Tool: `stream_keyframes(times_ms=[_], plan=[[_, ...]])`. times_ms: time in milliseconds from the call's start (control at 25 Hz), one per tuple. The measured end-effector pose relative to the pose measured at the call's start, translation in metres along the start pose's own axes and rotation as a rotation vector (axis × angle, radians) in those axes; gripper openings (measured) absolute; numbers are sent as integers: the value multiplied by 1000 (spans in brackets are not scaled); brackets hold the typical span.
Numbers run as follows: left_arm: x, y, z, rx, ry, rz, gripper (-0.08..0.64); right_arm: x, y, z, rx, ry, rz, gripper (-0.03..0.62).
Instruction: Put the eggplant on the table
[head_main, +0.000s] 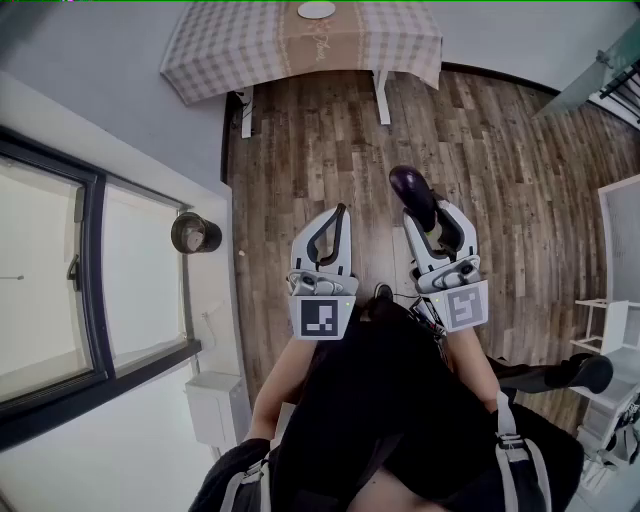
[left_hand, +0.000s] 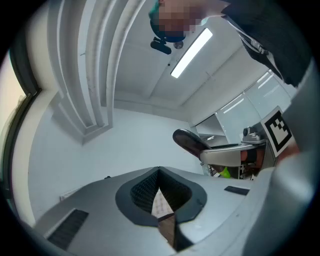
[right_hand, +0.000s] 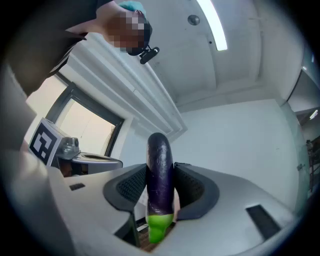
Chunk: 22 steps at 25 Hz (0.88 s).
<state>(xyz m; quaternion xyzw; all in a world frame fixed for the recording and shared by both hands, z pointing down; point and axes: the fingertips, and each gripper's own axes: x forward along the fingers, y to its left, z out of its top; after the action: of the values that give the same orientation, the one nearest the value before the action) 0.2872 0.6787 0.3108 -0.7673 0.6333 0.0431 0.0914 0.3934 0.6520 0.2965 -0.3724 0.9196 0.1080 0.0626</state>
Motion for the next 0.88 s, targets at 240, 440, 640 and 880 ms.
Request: stream_keyframes(times_ms=[240,440,640,880], plan=[[10,31,-3,-14,-13,-4,3,32,11,-3,51,-15,8,175],[36,54,-26,-4,23,-16,3,69,0,-19,36,-11,0,175],[97,87,-49,-17,22,3,3,129,-33,-43,38,-27,6,175],[200,118,-61,21,16,4,3,214,-98,-62,44,-46,25,175]])
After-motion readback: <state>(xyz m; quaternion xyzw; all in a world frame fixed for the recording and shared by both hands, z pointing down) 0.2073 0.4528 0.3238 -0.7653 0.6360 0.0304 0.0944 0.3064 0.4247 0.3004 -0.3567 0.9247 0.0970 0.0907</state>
